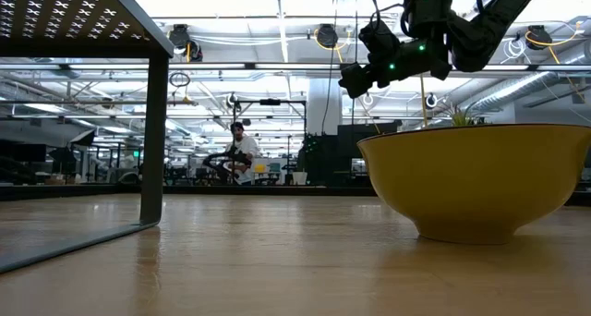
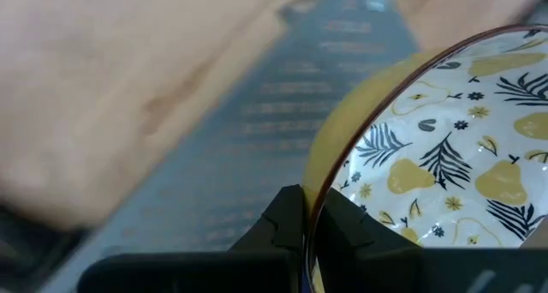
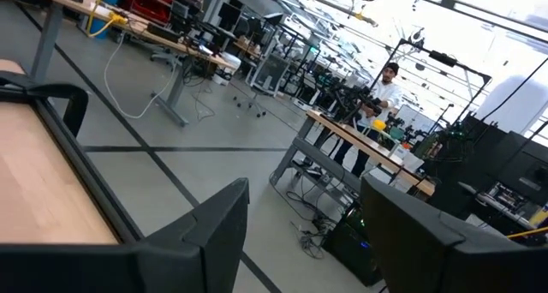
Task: Pick & Place Mini bowls
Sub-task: Put the top white patterned bowl on the shelf
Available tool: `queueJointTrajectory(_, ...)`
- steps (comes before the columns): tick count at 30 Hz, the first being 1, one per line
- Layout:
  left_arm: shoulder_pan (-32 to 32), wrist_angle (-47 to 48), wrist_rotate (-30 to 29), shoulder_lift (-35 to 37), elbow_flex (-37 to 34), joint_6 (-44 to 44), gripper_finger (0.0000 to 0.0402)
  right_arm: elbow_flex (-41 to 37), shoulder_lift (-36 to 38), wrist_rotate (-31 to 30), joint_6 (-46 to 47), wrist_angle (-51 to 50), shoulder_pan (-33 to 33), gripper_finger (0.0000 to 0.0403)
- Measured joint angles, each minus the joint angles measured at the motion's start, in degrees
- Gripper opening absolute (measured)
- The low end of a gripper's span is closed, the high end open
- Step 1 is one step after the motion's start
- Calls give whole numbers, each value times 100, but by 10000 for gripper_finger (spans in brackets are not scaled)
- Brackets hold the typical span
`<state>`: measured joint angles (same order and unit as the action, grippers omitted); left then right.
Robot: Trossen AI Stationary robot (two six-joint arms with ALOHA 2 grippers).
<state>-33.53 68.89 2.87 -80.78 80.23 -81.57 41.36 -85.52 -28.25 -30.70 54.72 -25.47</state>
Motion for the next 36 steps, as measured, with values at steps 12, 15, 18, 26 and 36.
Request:
queueJointTrajectory(12,1,-748,653,219,-814,-338,10,0,0,0,126,20,-49,210)
queueJointTrajectory(15,8,-746,717,219,-899,-443,10,0,0,0,151,22,-49,210)
queueJointTrajectory(18,6,-742,657,219,-927,-389,15,0,0,0,152,21,-49,210)
queueJointTrajectory(26,8,-748,398,219,-927,-251,26,0,0,0,147,11,-49,210)
queueJointTrajectory(36,19,-774,351,219,-927,-120,94,0,0,0,138,11,-49,210)
